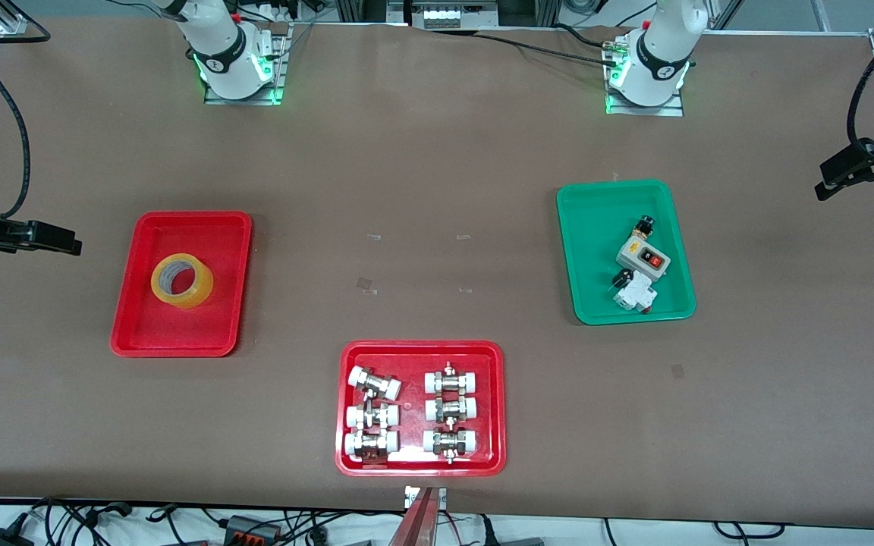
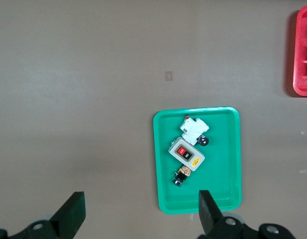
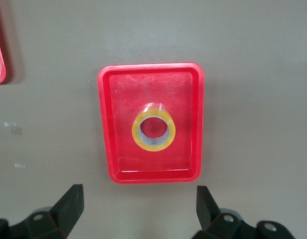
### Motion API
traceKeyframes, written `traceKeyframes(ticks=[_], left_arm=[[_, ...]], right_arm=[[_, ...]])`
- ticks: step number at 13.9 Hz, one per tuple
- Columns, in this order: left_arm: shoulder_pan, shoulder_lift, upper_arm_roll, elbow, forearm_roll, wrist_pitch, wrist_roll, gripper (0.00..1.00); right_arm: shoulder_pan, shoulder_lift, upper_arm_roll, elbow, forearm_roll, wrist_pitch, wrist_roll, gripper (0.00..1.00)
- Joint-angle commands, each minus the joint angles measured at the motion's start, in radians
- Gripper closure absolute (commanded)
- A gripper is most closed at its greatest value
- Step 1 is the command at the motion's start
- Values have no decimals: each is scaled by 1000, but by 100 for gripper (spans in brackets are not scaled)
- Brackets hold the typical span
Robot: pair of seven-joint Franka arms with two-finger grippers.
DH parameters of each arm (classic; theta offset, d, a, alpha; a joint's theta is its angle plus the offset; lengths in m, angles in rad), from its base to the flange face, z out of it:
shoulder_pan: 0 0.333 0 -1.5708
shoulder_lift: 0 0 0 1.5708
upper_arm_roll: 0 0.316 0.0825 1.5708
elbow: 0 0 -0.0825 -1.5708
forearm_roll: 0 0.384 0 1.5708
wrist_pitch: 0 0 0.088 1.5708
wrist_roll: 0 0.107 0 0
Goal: Left arm passes tape to right arm into tray
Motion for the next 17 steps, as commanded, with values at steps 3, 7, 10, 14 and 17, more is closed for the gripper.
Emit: traceKeyframes(ticks=[3, 7, 10, 14, 17], left_arm=[[7, 12, -1, 30, -15, -15, 22, 0], [7, 12, -1, 31, -17, -13, 21, 0], [7, 12, 1, 31, -17, -13, 22, 0], [7, 12, -1, 31, -18, -13, 20, 0], [5, 12, -1, 31, -18, -13, 20, 0]], right_arm=[[9, -61, -10, -45, -20, 127, 27, 0], [47, -120, -55, -112, -22, 169, 25, 0], [53, -190, -71, -217, -19, 170, 27, 0], [52, -367, -72, -493, -25, 307, -2, 0], [55, -419, -72, -566, -26, 310, -4, 0]])
